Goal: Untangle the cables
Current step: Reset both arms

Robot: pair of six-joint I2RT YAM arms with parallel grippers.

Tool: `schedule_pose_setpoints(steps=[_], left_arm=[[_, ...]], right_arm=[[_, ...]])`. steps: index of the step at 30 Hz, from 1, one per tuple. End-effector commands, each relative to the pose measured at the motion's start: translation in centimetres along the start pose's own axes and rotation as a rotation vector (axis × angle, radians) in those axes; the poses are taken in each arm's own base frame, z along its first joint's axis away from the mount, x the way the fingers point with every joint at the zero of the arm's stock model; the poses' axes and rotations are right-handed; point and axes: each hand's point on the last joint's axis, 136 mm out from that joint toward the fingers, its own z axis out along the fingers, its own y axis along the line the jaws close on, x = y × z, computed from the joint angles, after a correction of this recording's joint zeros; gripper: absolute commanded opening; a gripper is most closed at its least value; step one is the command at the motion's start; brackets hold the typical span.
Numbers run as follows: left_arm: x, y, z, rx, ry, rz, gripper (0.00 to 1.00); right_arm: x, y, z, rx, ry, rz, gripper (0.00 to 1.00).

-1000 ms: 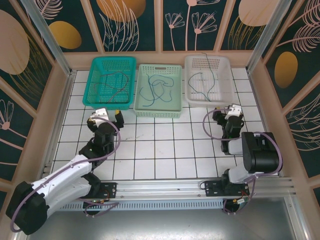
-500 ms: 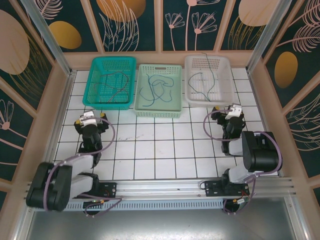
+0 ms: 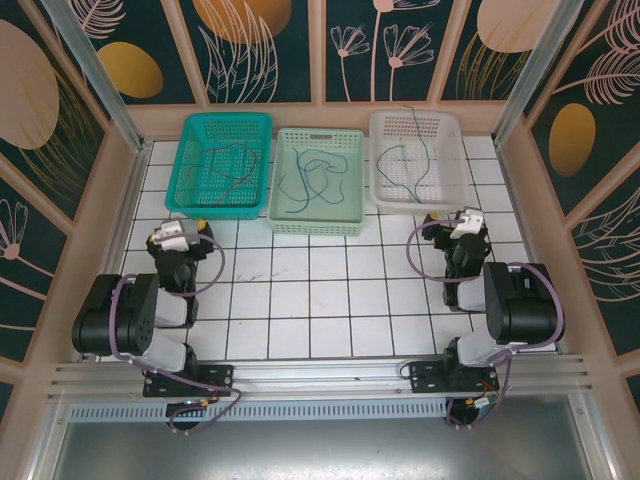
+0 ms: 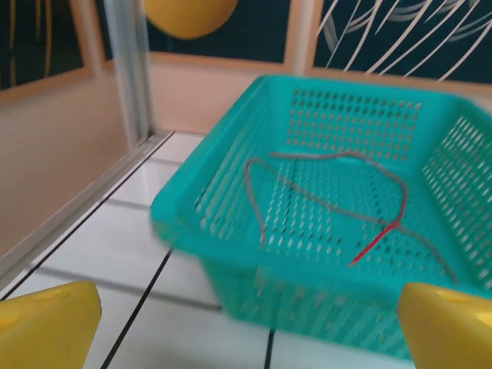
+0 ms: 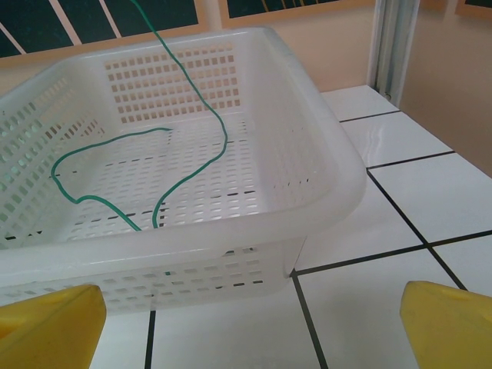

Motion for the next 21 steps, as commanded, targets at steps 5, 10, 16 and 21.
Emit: schedule_pose_setpoints(steps=[5, 10, 16, 21], left_arm=[[0.33, -0.85, 0.29, 0.049, 0.024, 0.014, 0.99], [0.38, -0.90, 0.33, 0.052, 0.026, 0.016, 0.99], [0.34, -0.92, 0.33, 0.053, 0.025, 0.016, 0.99], [0.31, -0.92, 0.35, 0.053, 0.025, 0.015, 0.99]], right_arm=[[-0.76, 0.17, -0.12, -0.013, -0.038, 0.010, 0.99], [-0.80, 0.15, -0.12, -0.012, -0.040, 0.009, 0.99], [-0.75, 0.20, -0.10, -0.013, -0.038, 0.009, 0.99], [-0.73, 0.14, -0.13, -0.011, -0.038, 0.009, 0.99]])
